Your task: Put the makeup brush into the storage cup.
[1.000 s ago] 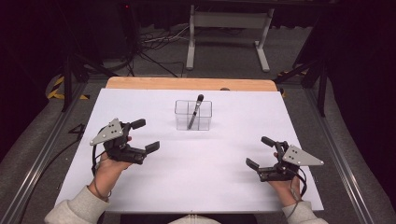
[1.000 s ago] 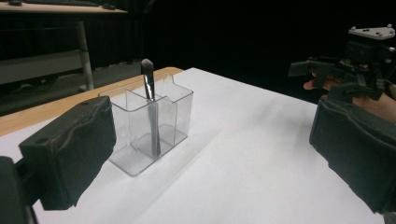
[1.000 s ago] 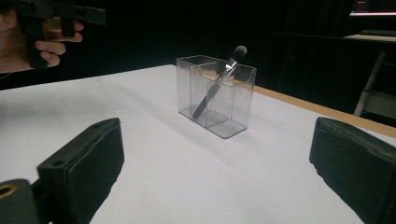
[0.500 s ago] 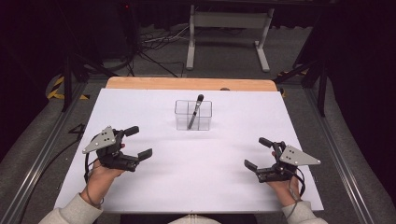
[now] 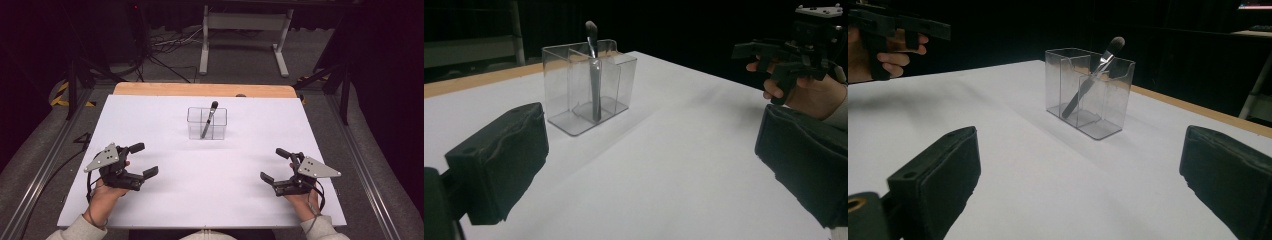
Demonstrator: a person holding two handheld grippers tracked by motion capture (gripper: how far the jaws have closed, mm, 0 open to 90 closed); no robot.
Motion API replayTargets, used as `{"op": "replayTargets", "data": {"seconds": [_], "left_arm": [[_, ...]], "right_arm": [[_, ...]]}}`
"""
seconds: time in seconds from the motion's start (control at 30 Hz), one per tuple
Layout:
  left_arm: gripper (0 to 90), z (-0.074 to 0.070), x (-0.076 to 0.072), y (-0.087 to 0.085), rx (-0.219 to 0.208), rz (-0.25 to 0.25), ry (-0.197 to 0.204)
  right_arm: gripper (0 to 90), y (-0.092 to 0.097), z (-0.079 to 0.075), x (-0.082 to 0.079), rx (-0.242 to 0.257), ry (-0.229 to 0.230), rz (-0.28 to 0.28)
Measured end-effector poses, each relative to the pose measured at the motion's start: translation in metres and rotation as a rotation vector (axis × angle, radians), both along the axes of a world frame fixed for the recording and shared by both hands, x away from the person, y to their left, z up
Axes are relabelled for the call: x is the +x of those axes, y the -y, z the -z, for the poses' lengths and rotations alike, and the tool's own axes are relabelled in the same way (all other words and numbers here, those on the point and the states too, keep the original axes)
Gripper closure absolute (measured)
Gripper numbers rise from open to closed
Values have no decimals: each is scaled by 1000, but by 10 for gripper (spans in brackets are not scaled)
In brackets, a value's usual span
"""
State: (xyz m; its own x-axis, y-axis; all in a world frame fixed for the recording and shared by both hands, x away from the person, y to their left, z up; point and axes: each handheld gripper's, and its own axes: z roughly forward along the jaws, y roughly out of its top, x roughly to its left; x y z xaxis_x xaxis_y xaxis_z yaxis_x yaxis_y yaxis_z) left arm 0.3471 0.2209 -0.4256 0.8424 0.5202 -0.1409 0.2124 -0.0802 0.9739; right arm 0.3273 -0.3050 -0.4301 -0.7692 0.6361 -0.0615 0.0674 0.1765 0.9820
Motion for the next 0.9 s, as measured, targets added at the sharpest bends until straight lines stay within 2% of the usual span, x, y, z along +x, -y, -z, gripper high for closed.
{"op": "replayTargets", "data": {"seconds": [0.3,0.67,0.73,0.9], "left_arm": [[16,14,-4,-3,8,-17,-6],[18,26,-2,-3,33,-40,-10],[23,28,-1,-2,26,-43,-8],[24,33,-1,-1,58,-60,9]], "right_arm": [[33,-2,5,0,1,-10,-9],[33,-3,11,1,11,-29,-14],[33,-3,12,2,11,-31,-11],[33,-3,14,3,14,-43,-8]]}}
